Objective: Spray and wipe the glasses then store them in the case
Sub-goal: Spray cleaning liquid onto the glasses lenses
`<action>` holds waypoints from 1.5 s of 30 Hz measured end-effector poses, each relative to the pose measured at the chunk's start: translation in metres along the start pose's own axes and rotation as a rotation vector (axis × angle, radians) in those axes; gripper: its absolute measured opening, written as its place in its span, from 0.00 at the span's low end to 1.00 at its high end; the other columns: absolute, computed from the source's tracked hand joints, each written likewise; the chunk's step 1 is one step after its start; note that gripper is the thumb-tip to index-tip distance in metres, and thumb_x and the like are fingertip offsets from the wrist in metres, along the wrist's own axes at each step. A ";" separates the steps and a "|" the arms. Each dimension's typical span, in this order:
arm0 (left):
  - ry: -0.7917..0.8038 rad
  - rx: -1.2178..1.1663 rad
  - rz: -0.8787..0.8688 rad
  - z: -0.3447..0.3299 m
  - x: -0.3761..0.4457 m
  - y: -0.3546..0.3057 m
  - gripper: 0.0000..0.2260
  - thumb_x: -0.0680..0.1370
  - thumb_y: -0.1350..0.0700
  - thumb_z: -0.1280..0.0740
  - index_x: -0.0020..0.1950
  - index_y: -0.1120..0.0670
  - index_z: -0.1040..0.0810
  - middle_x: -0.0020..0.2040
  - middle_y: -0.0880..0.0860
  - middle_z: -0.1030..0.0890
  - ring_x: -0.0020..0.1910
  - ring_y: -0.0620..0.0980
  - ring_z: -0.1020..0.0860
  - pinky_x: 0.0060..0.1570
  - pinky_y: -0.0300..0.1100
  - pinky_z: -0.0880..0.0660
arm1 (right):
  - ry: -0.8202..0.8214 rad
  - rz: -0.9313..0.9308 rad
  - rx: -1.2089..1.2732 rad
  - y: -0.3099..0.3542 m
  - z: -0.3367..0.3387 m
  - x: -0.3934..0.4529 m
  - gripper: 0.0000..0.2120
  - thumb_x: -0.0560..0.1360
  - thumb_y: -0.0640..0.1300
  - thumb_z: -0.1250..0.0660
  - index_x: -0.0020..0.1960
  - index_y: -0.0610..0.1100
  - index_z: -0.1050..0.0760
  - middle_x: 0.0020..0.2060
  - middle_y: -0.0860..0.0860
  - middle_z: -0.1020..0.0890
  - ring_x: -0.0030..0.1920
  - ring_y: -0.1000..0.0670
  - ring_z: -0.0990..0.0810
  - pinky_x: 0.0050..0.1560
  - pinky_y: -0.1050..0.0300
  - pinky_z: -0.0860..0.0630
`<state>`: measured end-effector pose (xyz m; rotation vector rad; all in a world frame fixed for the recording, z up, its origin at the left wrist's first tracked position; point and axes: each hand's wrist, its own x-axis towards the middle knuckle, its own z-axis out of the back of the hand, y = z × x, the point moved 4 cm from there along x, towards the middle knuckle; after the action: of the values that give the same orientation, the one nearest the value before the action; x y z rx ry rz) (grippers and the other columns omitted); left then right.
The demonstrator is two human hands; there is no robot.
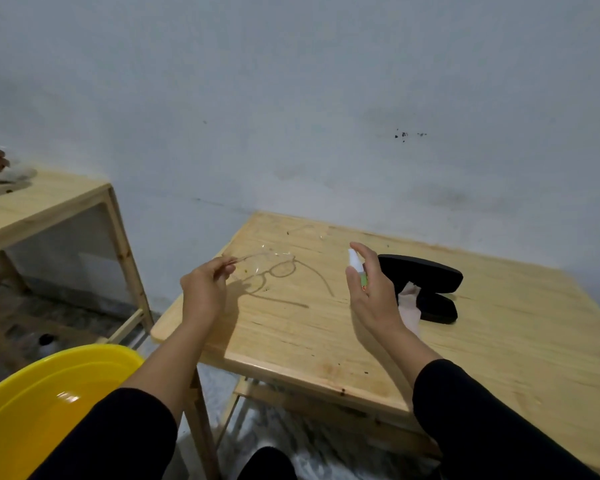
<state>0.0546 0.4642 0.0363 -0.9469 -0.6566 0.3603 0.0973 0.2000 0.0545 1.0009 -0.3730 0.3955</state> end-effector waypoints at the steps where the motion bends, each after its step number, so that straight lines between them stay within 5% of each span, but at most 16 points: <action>1: 0.003 -0.040 0.020 -0.003 0.001 -0.003 0.10 0.77 0.65 0.36 0.53 0.57 0.18 0.48 0.56 0.16 0.47 0.46 0.20 0.57 0.37 0.29 | 0.007 0.003 -0.002 0.000 0.002 -0.001 0.18 0.79 0.47 0.43 0.68 0.48 0.35 0.40 0.48 0.22 0.35 0.50 0.25 0.41 0.62 0.35; 5: 0.051 -0.159 0.035 -0.017 0.000 -0.022 0.08 0.77 0.62 0.35 0.53 0.56 0.18 0.45 0.53 0.17 0.44 0.46 0.20 0.52 0.35 0.29 | 0.086 -0.040 -0.115 -0.003 0.005 -0.005 0.16 0.80 0.46 0.45 0.67 0.57 0.36 0.37 0.46 0.23 0.37 0.50 0.26 0.42 0.64 0.34; 10: 0.122 -0.227 0.004 -0.032 -0.003 -0.043 0.09 0.77 0.63 0.36 0.51 0.55 0.18 0.44 0.51 0.17 0.44 0.46 0.19 0.44 0.26 0.29 | 0.148 -0.035 -0.272 -0.002 -0.001 0.004 0.20 0.80 0.46 0.48 0.71 0.56 0.40 0.51 0.48 0.23 0.51 0.46 0.24 0.46 0.55 0.36; 20: 0.206 -0.298 -0.029 -0.040 -0.006 -0.066 0.09 0.78 0.64 0.38 0.49 0.56 0.18 0.39 0.51 0.19 0.41 0.44 0.19 0.41 0.21 0.30 | 0.115 0.054 -0.591 0.016 0.002 0.024 0.18 0.81 0.47 0.51 0.71 0.49 0.41 0.46 0.40 0.23 0.39 0.37 0.22 0.39 0.49 0.26; 31: 0.228 -0.273 -0.042 -0.041 -0.005 -0.072 0.10 0.78 0.63 0.37 0.46 0.52 0.18 0.37 0.46 0.19 0.41 0.39 0.19 0.43 0.24 0.28 | 0.099 0.036 -0.576 0.017 0.008 0.027 0.19 0.81 0.47 0.51 0.71 0.47 0.42 0.49 0.40 0.23 0.43 0.36 0.22 0.38 0.51 0.32; 37: 0.223 -0.309 -0.042 -0.046 -0.005 -0.078 0.10 0.78 0.63 0.37 0.45 0.51 0.19 0.37 0.48 0.18 0.41 0.43 0.19 0.42 0.26 0.28 | 0.238 0.134 -0.580 0.033 -0.013 0.019 0.22 0.81 0.49 0.51 0.75 0.53 0.47 0.53 0.42 0.25 0.46 0.36 0.22 0.42 0.50 0.29; 45: 0.228 -0.338 -0.049 -0.048 -0.005 -0.086 0.09 0.77 0.63 0.37 0.46 0.53 0.18 0.38 0.51 0.18 0.40 0.45 0.19 0.41 0.23 0.28 | 0.218 0.166 -0.502 0.039 -0.023 0.017 0.18 0.81 0.48 0.51 0.70 0.47 0.40 0.49 0.40 0.23 0.44 0.35 0.21 0.41 0.49 0.30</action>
<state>0.0830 0.3839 0.0869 -1.2699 -0.5383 0.0941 0.0960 0.2418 0.0801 0.4329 -0.3365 0.5240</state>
